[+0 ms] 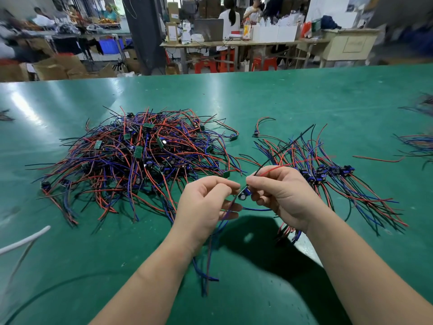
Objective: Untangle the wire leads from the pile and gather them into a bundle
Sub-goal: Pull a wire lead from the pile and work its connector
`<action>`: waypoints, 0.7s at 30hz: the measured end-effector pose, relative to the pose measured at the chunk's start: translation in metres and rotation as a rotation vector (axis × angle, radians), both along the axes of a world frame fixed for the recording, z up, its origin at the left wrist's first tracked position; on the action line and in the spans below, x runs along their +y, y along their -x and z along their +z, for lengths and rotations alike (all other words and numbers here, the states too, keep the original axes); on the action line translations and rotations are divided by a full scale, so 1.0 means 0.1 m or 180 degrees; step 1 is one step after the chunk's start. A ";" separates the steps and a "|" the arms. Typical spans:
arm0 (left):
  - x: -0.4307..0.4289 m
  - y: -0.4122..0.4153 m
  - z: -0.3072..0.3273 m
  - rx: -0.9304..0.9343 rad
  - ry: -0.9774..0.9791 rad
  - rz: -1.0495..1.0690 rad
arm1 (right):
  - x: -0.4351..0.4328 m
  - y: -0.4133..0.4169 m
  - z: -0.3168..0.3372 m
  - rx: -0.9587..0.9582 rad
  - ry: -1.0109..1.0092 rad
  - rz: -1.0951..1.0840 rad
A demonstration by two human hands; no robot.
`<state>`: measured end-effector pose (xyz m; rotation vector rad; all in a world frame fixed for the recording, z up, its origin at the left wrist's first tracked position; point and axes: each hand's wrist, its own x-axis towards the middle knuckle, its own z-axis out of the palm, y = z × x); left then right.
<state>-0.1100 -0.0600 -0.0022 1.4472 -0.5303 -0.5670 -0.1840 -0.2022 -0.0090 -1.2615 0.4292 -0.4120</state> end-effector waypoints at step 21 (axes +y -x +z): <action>0.03 0.03 -0.02 0.0431 -0.0550 -0.1145 | -0.30 0.06 0.09 0.0060 -0.0951 -0.0594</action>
